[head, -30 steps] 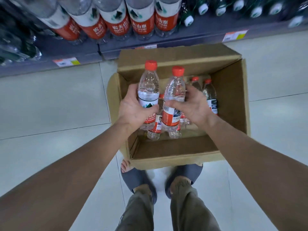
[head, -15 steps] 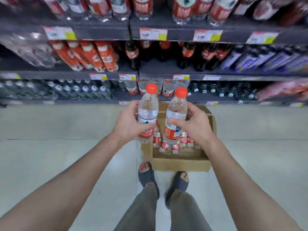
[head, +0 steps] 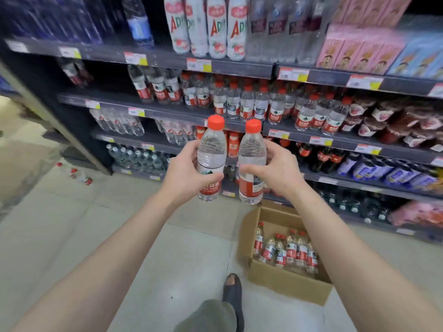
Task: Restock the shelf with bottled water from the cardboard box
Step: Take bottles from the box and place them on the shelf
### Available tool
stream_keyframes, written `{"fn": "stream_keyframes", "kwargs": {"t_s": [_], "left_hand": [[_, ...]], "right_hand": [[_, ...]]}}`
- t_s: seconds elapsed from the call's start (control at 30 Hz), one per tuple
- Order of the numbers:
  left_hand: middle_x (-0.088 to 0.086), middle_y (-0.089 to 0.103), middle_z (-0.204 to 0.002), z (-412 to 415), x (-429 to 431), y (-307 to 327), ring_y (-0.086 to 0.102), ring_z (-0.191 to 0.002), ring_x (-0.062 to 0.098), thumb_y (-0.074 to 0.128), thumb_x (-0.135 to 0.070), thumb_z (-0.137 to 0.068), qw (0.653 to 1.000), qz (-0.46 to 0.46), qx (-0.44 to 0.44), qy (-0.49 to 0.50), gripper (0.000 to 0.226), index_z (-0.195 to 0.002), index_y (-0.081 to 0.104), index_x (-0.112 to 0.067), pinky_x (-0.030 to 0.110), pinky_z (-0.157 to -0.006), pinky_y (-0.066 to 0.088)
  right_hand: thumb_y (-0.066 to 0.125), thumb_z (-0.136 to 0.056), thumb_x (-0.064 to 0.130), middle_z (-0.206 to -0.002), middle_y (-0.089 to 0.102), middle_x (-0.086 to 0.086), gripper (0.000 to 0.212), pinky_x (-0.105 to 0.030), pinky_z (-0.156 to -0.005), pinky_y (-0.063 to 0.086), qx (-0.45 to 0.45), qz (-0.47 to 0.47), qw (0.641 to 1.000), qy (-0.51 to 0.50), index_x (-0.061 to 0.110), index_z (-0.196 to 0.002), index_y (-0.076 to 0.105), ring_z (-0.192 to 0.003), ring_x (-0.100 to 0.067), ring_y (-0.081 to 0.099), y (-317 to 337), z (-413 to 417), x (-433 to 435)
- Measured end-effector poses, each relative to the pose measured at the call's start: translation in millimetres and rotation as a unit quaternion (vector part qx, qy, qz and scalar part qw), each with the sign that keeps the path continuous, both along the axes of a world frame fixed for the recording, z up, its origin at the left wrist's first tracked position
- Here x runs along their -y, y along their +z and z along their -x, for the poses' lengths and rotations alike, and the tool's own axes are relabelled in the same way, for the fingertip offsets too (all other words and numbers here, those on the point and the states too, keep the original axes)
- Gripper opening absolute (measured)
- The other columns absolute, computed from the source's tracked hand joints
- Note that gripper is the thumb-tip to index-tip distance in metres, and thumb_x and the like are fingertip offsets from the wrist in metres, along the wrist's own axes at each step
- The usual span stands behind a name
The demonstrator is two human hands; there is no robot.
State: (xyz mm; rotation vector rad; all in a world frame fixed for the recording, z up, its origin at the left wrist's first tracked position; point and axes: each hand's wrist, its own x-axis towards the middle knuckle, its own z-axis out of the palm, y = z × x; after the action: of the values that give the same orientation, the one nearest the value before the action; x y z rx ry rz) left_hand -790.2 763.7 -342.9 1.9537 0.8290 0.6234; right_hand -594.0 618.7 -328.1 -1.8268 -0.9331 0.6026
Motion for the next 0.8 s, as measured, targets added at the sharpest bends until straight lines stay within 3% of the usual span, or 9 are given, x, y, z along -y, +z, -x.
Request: {"fn": "stream_keyframes", "kwargs": {"t_s": [0.1,0.2,0.33,0.43,0.53,0.67,0.8], "left_hand": [[-0.041,0.071,-0.11,60,-1,41,0.07,-0.1,-0.015,0.097,-0.034,-0.063,0.999,-0.018,0.009,0.028,0.076,-0.128,0.058,-0.043,0.0,-0.08,0.048],[-0.039,0.072,-0.108,116,-4,76,0.071,-0.097,-0.013,0.099,-0.03,-0.064,0.998,-0.03,0.011,0.059,0.075,-0.128,0.059,-0.038,0.0,-0.078,0.05],[-0.029,0.077,-0.11,185,-20,111,0.075,-0.097,-0.007,0.099,-0.027,-0.065,0.995,-0.033,0.034,0.093,0.072,-0.127,0.062,-0.036,0.014,-0.082,0.056],[-0.027,0.077,-0.112,237,-43,131,0.075,-0.1,-0.005,0.099,-0.029,-0.062,0.992,-0.033,0.047,0.111,0.07,-0.119,0.063,-0.048,0.022,-0.086,0.057],[-0.027,0.077,-0.111,290,-78,143,0.076,-0.099,-0.004,0.099,-0.038,-0.058,0.988,-0.047,0.057,0.132,0.07,-0.112,0.061,-0.061,0.027,-0.087,0.059],[-0.021,0.078,-0.116,364,-149,149,0.076,-0.104,0.001,0.1,-0.039,-0.06,0.989,-0.048,0.054,0.13,0.075,-0.122,0.06,-0.054,0.039,-0.095,0.062],[-0.023,0.076,-0.119,439,-237,148,0.074,-0.106,-0.002,0.098,-0.045,-0.06,0.988,-0.064,0.044,0.136,0.08,-0.128,0.056,-0.052,0.038,-0.095,0.062]], "right_hand": [[0.09,-0.072,0.037,-0.101,0.075,0.03,0.05,-0.018,-0.076,0.053,0.012,-0.013,0.999,0.038,0.046,-0.117,0.07,-0.09,0.014,0.068,39,41,-5],[0.091,-0.071,0.037,-0.097,0.075,0.031,0.046,-0.017,-0.073,0.053,0.018,-0.031,0.997,0.069,0.045,-0.112,0.071,-0.087,0.014,0.068,78,85,-16],[0.09,-0.071,0.035,-0.093,0.076,0.03,0.036,-0.022,-0.076,0.054,0.027,-0.054,0.992,0.115,0.044,-0.101,0.072,-0.084,0.012,0.07,127,148,-47],[0.09,-0.071,0.035,-0.091,0.075,0.033,0.035,-0.015,-0.069,0.049,0.052,-0.066,0.986,0.146,0.043,-0.099,0.072,-0.082,0.014,0.069,155,200,-80],[0.089,-0.071,0.033,-0.094,0.076,0.028,0.038,-0.017,-0.072,0.052,0.067,-0.072,0.98,0.17,0.041,-0.104,0.073,-0.084,0.012,0.069,171,255,-123],[0.089,-0.069,0.032,-0.097,0.077,0.027,0.043,-0.024,-0.078,0.056,0.079,-0.088,0.977,0.175,0.043,-0.108,0.073,-0.087,0.01,0.07,180,332,-195],[0.087,-0.069,0.032,-0.094,0.076,0.029,0.038,-0.023,-0.072,0.054,0.074,-0.107,0.976,0.173,0.05,-0.098,0.07,-0.085,0.009,0.07,180,408,-282]]}}
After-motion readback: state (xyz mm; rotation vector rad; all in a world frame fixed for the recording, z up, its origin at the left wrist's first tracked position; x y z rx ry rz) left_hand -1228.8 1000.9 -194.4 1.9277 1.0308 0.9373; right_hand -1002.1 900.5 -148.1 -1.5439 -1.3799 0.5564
